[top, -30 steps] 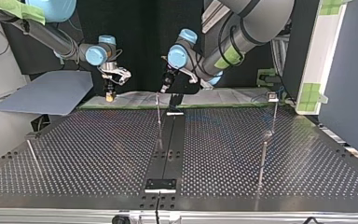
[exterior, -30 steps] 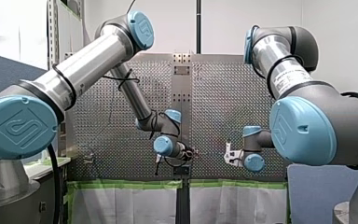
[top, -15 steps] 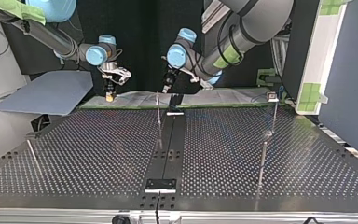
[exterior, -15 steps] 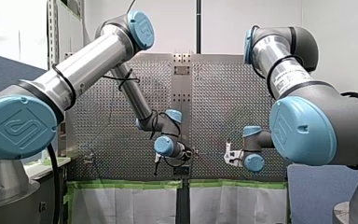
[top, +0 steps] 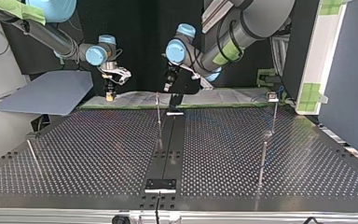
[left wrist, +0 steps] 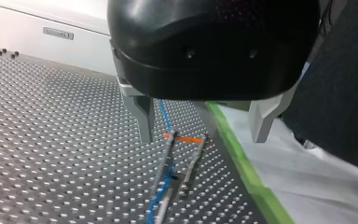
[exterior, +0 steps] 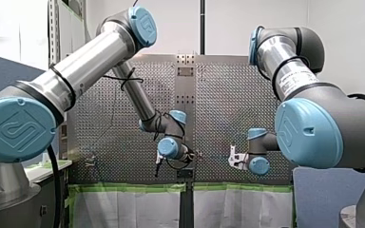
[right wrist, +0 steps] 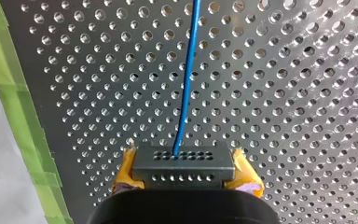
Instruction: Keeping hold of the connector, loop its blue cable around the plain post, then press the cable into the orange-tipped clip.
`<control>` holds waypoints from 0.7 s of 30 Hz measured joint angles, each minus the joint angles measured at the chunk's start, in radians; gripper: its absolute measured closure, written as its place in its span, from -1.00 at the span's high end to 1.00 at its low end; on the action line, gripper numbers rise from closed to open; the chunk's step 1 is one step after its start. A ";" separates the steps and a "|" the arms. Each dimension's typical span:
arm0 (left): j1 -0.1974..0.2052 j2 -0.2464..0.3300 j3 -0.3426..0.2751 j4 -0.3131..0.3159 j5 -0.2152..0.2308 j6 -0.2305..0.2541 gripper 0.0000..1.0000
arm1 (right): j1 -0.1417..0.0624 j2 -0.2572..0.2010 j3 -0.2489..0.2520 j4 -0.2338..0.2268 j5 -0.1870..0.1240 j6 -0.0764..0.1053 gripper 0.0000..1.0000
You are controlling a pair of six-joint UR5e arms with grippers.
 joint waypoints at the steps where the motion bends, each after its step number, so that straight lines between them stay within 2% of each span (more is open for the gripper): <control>1: -0.002 0.008 -0.008 0.007 -0.006 0.002 0.98 | 0.000 0.000 0.000 0.001 0.000 0.000 -0.73; 4: -0.008 0.034 -0.034 0.033 -0.012 -0.007 0.98 | 0.000 0.000 0.000 0.001 0.000 -0.001 -0.73; 11: -0.023 0.098 -0.098 0.087 -0.008 -0.065 0.98 | 0.002 0.000 0.000 0.002 0.000 -0.001 -0.73; 17: -0.031 0.154 -0.155 0.075 -0.042 -0.119 0.98 | 0.007 0.000 0.000 0.009 0.002 0.000 -0.73; 21: -0.032 0.194 -0.194 0.069 -0.061 -0.131 0.98 | 0.011 0.000 0.000 0.017 0.004 0.001 -0.73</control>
